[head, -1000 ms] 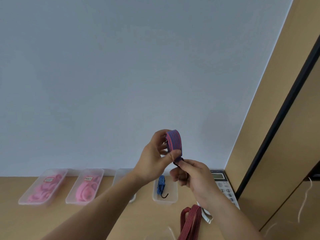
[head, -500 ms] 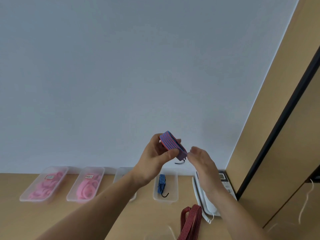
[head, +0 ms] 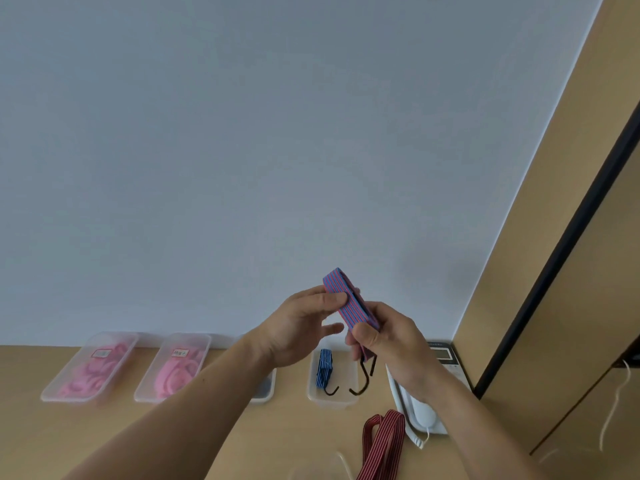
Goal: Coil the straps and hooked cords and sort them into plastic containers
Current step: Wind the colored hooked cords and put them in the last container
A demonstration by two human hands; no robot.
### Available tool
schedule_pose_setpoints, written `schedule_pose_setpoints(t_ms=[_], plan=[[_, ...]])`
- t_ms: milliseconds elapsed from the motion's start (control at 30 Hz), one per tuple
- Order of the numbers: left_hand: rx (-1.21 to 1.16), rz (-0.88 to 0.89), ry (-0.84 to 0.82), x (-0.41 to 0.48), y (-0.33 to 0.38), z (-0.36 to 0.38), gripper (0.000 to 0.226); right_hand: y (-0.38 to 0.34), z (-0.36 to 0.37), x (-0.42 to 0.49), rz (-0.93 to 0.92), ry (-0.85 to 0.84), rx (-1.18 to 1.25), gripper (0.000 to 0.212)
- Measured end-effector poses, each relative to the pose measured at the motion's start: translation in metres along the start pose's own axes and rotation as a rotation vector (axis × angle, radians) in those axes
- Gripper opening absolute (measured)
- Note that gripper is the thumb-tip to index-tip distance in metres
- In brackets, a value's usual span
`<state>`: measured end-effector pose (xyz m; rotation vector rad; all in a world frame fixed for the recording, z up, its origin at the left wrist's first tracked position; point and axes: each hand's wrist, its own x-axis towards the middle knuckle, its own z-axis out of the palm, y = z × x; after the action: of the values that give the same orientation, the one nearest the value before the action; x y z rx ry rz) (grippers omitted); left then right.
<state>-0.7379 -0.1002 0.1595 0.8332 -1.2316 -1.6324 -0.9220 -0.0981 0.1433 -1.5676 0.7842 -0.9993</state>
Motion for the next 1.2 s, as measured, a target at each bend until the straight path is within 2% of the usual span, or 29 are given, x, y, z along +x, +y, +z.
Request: schedule_pose_setpoints(t_ms=[133,300,400,533,633,767,967,1067,1200], plan=[[-0.042,-0.041,-0.028,-0.004,0.003,-0.001,0.054,0.002,0.002,-0.001,-0.006,-0.017,-0.011,0.041],[-0.176,-0.054,0.025,-0.001,-0.004,0.005,0.049,0.009,0.010,-0.002,-0.014,0.078,-0.023,0.024],[-0.153,-0.011,0.044,-0.001,-0.003,0.007,0.045,0.011,0.009,-0.001,0.000,0.213,-0.140,0.030],[-0.147,0.022,0.084,0.000,-0.004,0.006,0.040,0.013,0.007,-0.003,0.022,0.304,-0.285,0.068],[-0.114,0.032,0.124,0.002,-0.005,0.006,0.043,0.018,0.008,-0.005,0.064,0.312,-0.308,0.062],[0.117,0.088,0.165,0.001,-0.005,0.006,0.043,0.022,0.006,-0.003,0.177,0.296,-0.244,0.046],[0.492,0.369,0.235,-0.001,-0.010,0.012,0.042,0.013,0.008,0.001,0.298,0.277,-0.064,0.046],[0.745,0.517,0.245,0.000,-0.013,0.017,0.047,0.009,0.010,0.001,0.296,0.266,0.039,0.035],[1.123,0.696,0.242,-0.001,-0.022,0.016,0.047,-0.004,0.014,0.003,0.399,0.262,0.369,0.028]])
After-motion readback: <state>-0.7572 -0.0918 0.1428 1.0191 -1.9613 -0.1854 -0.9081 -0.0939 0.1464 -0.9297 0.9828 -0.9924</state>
